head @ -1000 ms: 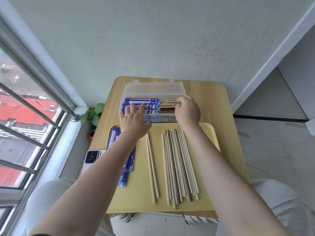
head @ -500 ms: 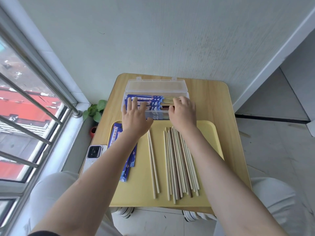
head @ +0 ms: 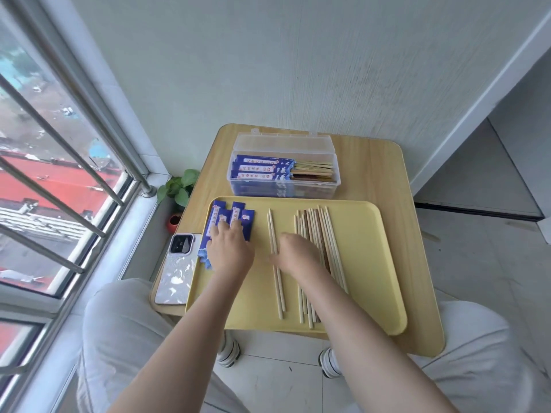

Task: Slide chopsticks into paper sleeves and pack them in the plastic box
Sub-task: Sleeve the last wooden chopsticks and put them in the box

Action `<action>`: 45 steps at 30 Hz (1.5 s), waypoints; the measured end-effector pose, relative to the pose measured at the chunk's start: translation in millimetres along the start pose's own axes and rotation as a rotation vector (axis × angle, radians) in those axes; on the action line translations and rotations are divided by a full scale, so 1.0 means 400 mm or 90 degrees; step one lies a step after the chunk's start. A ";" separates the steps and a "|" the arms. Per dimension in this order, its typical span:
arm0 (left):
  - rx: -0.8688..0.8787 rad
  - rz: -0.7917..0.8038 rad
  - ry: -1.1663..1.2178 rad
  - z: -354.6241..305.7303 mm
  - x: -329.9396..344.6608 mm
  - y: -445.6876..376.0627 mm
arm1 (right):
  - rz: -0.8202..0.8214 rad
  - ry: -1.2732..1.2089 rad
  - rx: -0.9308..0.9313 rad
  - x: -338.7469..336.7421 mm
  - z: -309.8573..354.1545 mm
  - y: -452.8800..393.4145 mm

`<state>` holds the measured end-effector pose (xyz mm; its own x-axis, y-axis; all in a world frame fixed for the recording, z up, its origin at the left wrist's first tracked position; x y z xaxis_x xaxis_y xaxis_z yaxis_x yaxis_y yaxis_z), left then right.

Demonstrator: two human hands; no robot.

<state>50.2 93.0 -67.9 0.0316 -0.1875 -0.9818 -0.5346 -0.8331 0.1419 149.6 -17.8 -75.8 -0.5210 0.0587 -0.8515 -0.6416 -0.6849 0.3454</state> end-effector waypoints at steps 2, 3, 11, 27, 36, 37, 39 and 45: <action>0.003 0.015 0.003 0.006 0.002 0.006 | -0.014 -0.012 0.034 -0.007 -0.015 0.010; 0.001 0.018 0.018 0.008 0.001 0.013 | -0.017 -0.022 0.053 -0.008 -0.023 0.015; -0.011 0.002 0.180 0.028 -0.005 0.020 | -0.032 -0.186 0.169 0.014 -0.073 0.032; -0.157 0.334 1.104 -0.048 0.001 0.065 | 0.164 -0.688 -0.015 -0.049 0.002 0.086; -0.131 0.290 0.753 -0.052 -0.027 0.104 | -0.134 -0.580 -0.028 -0.143 -0.074 0.091; -0.090 0.226 0.652 -0.053 -0.045 0.105 | -0.143 -0.575 -0.029 -0.151 -0.082 0.091; 0.009 0.035 0.457 -0.064 -0.102 0.106 | -0.110 -0.569 -0.030 -0.157 -0.086 0.089; 0.279 -0.018 0.216 -0.128 -0.104 0.110 | -0.011 -0.525 -0.095 -0.150 -0.043 0.088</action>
<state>68.5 37.5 -14.5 0.2826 -0.3853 -0.8784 -0.8289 -0.5590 -0.0215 168.1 -57.8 -19.2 -0.7934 0.5431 -0.2751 -0.6027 -0.7643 0.2294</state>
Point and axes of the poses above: each hand's wrist, its own y-axis away from the middle knuckle, its own x-axis out of the palm, z = x × y, the point moved 7 cm from there along -y, towards the middle knuckle, and after that the axes turned 10 degrees about -y, right-handed, at the moved point
